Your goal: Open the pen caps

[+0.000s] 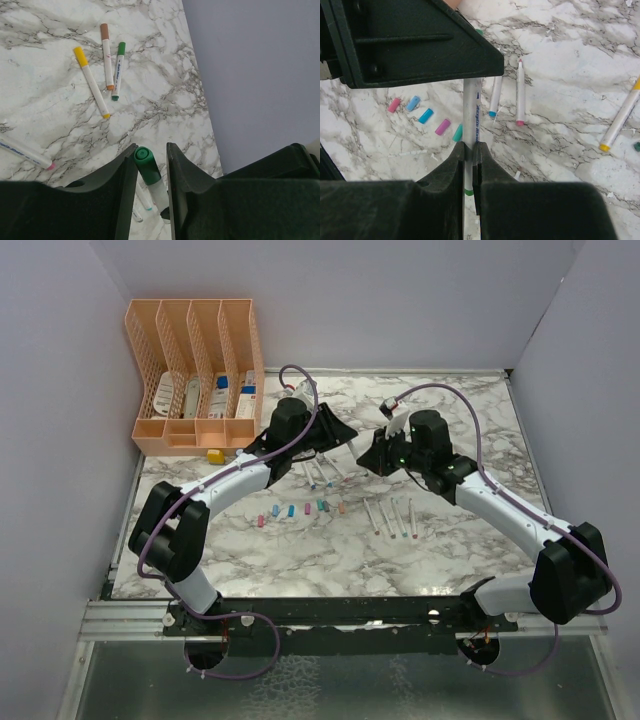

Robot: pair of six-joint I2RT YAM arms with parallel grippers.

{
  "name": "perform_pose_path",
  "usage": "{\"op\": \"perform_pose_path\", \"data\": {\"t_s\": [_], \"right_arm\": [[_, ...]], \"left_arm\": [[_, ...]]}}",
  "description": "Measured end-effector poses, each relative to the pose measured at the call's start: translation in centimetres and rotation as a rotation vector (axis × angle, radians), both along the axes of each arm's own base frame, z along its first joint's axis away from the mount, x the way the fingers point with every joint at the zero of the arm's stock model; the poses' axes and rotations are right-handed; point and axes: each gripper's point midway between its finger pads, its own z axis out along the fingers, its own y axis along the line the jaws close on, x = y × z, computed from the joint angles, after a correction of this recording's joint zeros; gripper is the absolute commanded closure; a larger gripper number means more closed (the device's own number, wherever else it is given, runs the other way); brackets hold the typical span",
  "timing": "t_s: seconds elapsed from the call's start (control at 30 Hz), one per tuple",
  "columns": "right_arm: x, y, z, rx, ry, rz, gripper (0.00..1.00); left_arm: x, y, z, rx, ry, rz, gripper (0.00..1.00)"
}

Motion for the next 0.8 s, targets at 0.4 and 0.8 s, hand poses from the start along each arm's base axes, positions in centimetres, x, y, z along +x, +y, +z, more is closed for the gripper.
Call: {"op": "perform_pose_path", "data": {"t_s": [0.4, 0.8], "right_arm": [[-0.15, -0.09, -0.35, -0.004, 0.007, -0.001, 0.65], [0.78, 0.37, -0.19, -0.005, 0.005, -0.002, 0.33]], "left_arm": [[0.05, -0.23, 0.57, -0.021, -0.007, 0.001, 1.00], [-0.19, -0.52, 0.61, -0.023, -0.008, -0.007, 1.00]]}}
